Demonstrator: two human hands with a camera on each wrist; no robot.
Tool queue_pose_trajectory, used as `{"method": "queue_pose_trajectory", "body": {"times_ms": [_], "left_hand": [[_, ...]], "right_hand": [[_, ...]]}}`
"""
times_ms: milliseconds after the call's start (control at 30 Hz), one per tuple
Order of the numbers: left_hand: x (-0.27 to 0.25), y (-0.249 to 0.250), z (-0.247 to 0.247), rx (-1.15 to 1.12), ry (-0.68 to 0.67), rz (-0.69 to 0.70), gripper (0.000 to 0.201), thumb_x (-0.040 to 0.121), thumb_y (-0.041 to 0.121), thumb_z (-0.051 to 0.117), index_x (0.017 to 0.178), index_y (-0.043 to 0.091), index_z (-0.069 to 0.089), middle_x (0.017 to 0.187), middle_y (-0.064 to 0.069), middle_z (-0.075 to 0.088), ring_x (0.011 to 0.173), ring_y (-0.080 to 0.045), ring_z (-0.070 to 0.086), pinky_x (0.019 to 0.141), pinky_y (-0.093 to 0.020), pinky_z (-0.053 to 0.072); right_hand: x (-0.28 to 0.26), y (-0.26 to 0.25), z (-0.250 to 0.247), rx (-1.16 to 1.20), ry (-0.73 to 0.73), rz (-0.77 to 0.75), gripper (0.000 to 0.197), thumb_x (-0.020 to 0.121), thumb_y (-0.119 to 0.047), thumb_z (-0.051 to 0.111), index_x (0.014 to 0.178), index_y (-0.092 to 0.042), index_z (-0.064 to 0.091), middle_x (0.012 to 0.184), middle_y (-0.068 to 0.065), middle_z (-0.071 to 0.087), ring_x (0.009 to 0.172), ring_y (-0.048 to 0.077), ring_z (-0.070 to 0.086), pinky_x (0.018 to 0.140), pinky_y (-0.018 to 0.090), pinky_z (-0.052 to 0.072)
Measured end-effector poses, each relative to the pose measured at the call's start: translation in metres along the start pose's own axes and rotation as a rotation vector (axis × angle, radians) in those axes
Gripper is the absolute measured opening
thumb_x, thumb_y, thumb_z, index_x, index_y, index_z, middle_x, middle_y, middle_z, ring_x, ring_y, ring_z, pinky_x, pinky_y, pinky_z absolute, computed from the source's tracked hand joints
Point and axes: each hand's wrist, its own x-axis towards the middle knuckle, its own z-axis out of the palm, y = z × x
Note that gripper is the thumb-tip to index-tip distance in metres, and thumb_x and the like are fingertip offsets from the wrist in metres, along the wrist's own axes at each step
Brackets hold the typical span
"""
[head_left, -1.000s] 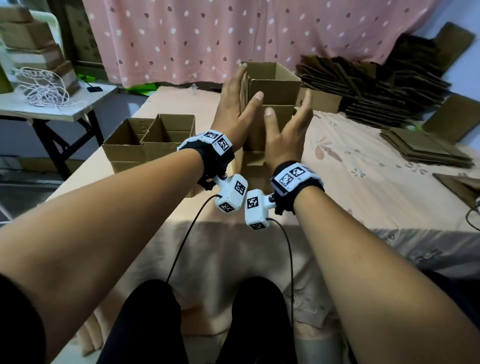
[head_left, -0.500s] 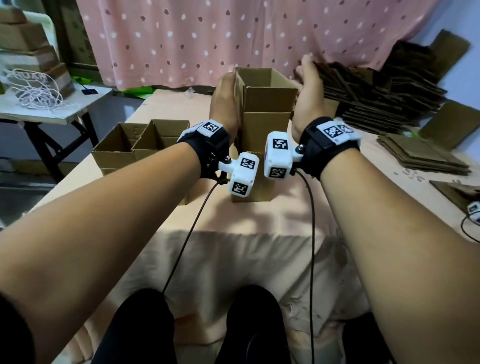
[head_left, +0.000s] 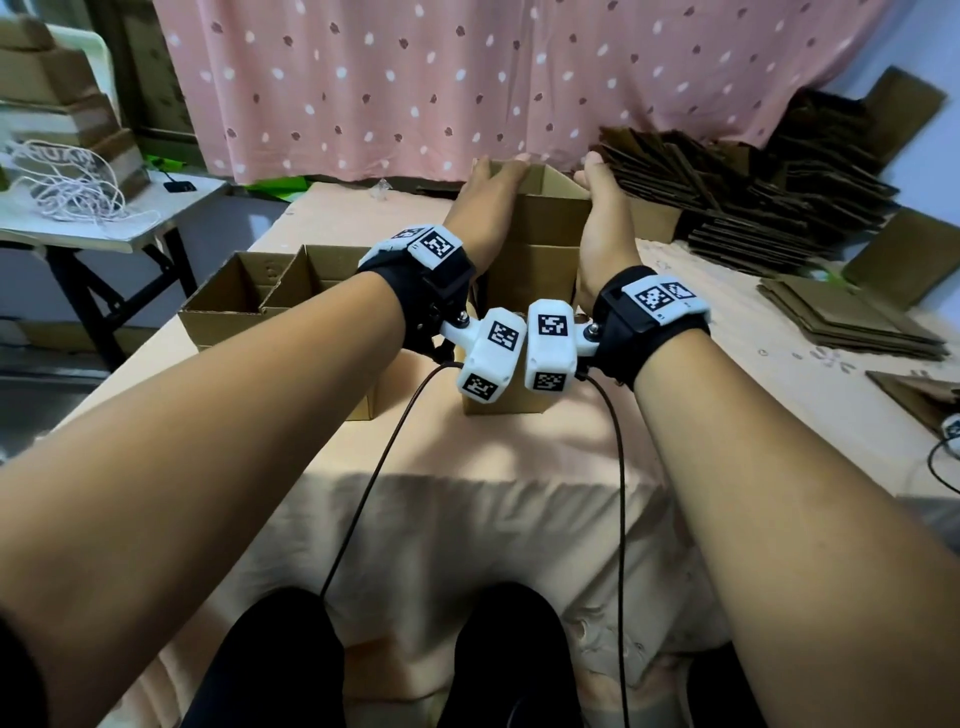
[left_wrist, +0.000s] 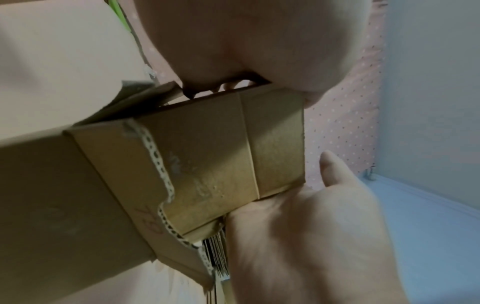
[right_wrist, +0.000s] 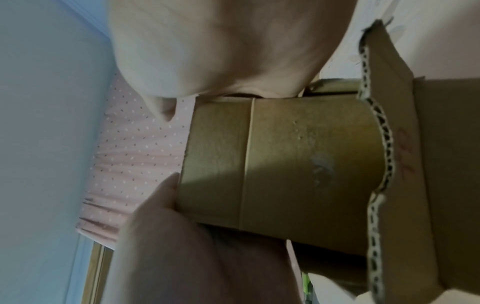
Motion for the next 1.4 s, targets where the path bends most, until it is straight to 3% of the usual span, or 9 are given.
{"method": "queue_pose_trajectory", "body": {"times_ms": [100, 233, 333, 533, 733, 833, 933, 1200, 1400], "left_hand": [[-0.002, -0.001, -0.003, 0.060, -0.015, -0.014, 0.063, 0.087, 0.054, 0.042, 0.134, 0.014, 0.050, 0.131, -0.008, 0.060, 0.119, -0.026, 0.056, 0.107, -0.045, 0.042], [0.001, -0.009, -0.002, 0.120, -0.025, 0.014, 0.046, 0.103, 0.044, 0.037, 0.137, 0.016, 0.047, 0.131, -0.005, 0.060, 0.116, -0.023, 0.056, 0.096, -0.036, 0.043], [0.003, -0.011, -0.002, 0.128, -0.022, 0.020, 0.045, 0.104, 0.046, 0.037, 0.137, 0.017, 0.047, 0.127, -0.003, 0.061, 0.114, -0.021, 0.058, 0.089, -0.034, 0.042], [-0.003, -0.021, 0.003, 0.097, -0.035, 0.014, 0.072, 0.097, 0.064, 0.029, 0.157, 0.023, 0.026, 0.159, -0.004, 0.038, 0.144, -0.026, 0.037, 0.120, -0.048, 0.023], [-0.005, -0.031, 0.007, 0.049, -0.004, -0.014, 0.091, 0.087, 0.074, 0.032, 0.162, 0.026, 0.014, 0.166, -0.001, 0.027, 0.151, -0.022, 0.027, 0.123, -0.043, 0.015], [-0.004, -0.035, 0.004, 0.037, 0.002, 0.000, 0.082, 0.094, 0.068, 0.031, 0.162, 0.025, 0.016, 0.166, 0.001, 0.025, 0.151, -0.019, 0.026, 0.116, -0.035, 0.019], [-0.004, -0.041, 0.003, -0.019, 0.007, -0.031, 0.092, 0.080, 0.080, 0.034, 0.158, 0.030, 0.027, 0.158, 0.000, 0.042, 0.143, -0.023, 0.041, 0.120, -0.047, 0.027], [0.005, -0.054, 0.002, -0.142, 0.028, -0.071, 0.102, 0.065, 0.093, 0.041, 0.148, 0.033, 0.043, 0.150, 0.000, 0.052, 0.137, -0.026, 0.049, 0.113, -0.054, 0.037], [0.051, -0.110, -0.008, -0.205, 0.062, -0.208, 0.098, 0.053, 0.101, 0.046, 0.132, 0.043, 0.058, 0.138, 0.004, 0.063, 0.129, -0.030, 0.058, 0.106, -0.059, 0.042]], "right_hand": [[0.006, 0.008, -0.002, -0.044, -0.004, -0.010, 0.085, 0.066, -0.076, 0.051, 0.135, -0.026, 0.060, 0.141, 0.004, 0.061, 0.132, 0.024, 0.054, 0.114, 0.050, 0.039], [-0.026, -0.011, 0.005, -0.163, 0.007, -0.086, 0.047, 0.100, -0.044, 0.044, 0.136, -0.017, 0.059, 0.135, -0.002, 0.060, 0.125, 0.015, 0.053, 0.108, 0.031, 0.038], [-0.027, -0.010, 0.005, -0.185, 0.025, -0.100, 0.056, 0.092, -0.051, 0.044, 0.135, -0.019, 0.061, 0.135, 0.001, 0.063, 0.126, 0.018, 0.056, 0.112, 0.039, 0.040], [-0.033, -0.008, 0.002, -0.290, 0.057, -0.079, 0.059, 0.099, -0.059, 0.031, 0.142, -0.027, 0.055, 0.145, -0.001, 0.057, 0.134, 0.019, 0.049, 0.117, 0.043, 0.033], [-0.034, -0.010, 0.004, -0.172, 0.058, -0.138, 0.052, 0.102, -0.047, 0.038, 0.141, -0.018, 0.056, 0.144, 0.001, 0.057, 0.134, 0.017, 0.050, 0.118, 0.039, 0.034], [-0.035, -0.008, 0.008, -0.028, 0.049, -0.125, 0.069, 0.088, -0.057, 0.044, 0.144, -0.017, 0.052, 0.145, 0.003, 0.057, 0.133, 0.018, 0.052, 0.117, 0.046, 0.037], [-0.031, -0.001, 0.009, 0.047, 0.025, -0.050, 0.083, 0.076, -0.071, 0.046, 0.145, -0.025, 0.049, 0.146, 0.003, 0.056, 0.132, 0.020, 0.054, 0.116, 0.049, 0.038], [-0.036, -0.013, 0.016, -0.072, 0.016, -0.072, 0.058, 0.096, -0.054, 0.040, 0.144, -0.023, 0.048, 0.147, 0.003, 0.053, 0.134, 0.018, 0.047, 0.117, 0.045, 0.035], [-0.040, -0.014, 0.029, -0.118, 0.015, -0.080, 0.061, 0.083, -0.061, 0.041, 0.132, -0.027, 0.055, 0.137, 0.001, 0.059, 0.128, 0.019, 0.052, 0.113, 0.046, 0.039]]}}
